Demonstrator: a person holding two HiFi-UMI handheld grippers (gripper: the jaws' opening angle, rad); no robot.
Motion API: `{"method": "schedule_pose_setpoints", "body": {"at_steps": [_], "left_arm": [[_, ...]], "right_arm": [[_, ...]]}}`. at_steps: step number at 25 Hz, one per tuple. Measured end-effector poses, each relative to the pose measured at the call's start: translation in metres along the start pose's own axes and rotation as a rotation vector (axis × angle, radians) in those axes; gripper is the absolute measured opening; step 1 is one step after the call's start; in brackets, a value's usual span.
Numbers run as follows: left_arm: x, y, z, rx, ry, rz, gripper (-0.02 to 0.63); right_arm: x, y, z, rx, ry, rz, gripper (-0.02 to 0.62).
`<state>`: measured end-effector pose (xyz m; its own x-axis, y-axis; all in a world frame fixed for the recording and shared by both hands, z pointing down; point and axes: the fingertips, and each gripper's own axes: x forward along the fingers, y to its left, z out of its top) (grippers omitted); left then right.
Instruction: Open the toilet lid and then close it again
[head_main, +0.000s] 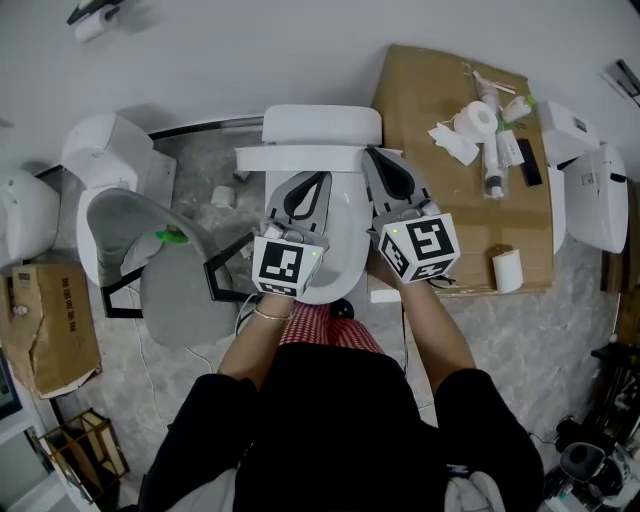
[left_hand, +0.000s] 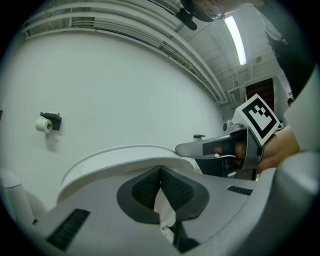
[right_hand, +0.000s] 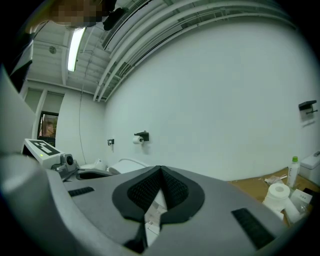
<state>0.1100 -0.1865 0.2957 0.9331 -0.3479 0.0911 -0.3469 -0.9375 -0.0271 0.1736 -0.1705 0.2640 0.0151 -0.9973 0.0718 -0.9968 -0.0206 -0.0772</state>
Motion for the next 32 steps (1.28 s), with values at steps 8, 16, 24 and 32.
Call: {"method": "schedule_pose_setpoints", "body": {"at_steps": [8, 16, 24, 32], "left_arm": [[0.017, 0.017, 0.012, -0.002, -0.014, -0.002, 0.003], [0.03, 0.031, 0.02, -0.002, -0.027, -0.011, 0.003], [0.047, 0.049, 0.033, -0.021, -0.036, -0.041, 0.003], [0.063, 0.056, 0.039, -0.043, -0.013, -0.083, 0.003]], "right_arm": [[0.018, -0.014, 0.012, 0.004, -0.013, -0.01, 0.02], [0.035, -0.025, 0.022, -0.002, -0.024, -0.04, 0.02], [0.052, -0.036, 0.031, -0.013, -0.03, -0.078, 0.02], [0.065, -0.046, 0.038, -0.047, -0.014, -0.111, 0.02]]}}
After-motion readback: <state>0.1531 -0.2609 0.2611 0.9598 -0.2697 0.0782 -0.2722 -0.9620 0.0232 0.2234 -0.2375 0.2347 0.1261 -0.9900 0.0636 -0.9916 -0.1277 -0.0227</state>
